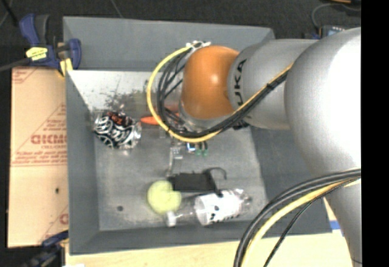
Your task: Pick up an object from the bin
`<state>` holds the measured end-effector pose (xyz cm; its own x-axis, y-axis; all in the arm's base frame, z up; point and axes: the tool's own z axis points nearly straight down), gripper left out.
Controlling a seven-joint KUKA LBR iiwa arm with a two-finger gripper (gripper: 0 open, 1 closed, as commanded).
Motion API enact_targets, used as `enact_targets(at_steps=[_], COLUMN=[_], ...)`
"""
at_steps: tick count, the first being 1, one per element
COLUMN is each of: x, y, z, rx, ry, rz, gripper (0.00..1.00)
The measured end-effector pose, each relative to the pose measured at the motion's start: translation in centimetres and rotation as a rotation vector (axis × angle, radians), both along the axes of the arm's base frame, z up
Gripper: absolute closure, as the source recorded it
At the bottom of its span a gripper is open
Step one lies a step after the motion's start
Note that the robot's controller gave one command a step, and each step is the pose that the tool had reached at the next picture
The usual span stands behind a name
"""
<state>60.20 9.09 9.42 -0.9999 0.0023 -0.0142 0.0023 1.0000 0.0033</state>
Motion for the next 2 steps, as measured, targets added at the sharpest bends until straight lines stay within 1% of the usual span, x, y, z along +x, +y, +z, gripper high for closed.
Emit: enact_targets(at_steps=[1,2], x=[-2.0,-3.3], y=[-3.1,-4.5], z=[-2.2,-2.1], rx=[0.0,-0.001], ry=[0.012,0.0], rz=[-0.026,-0.024], gripper=[0.0,0.0])
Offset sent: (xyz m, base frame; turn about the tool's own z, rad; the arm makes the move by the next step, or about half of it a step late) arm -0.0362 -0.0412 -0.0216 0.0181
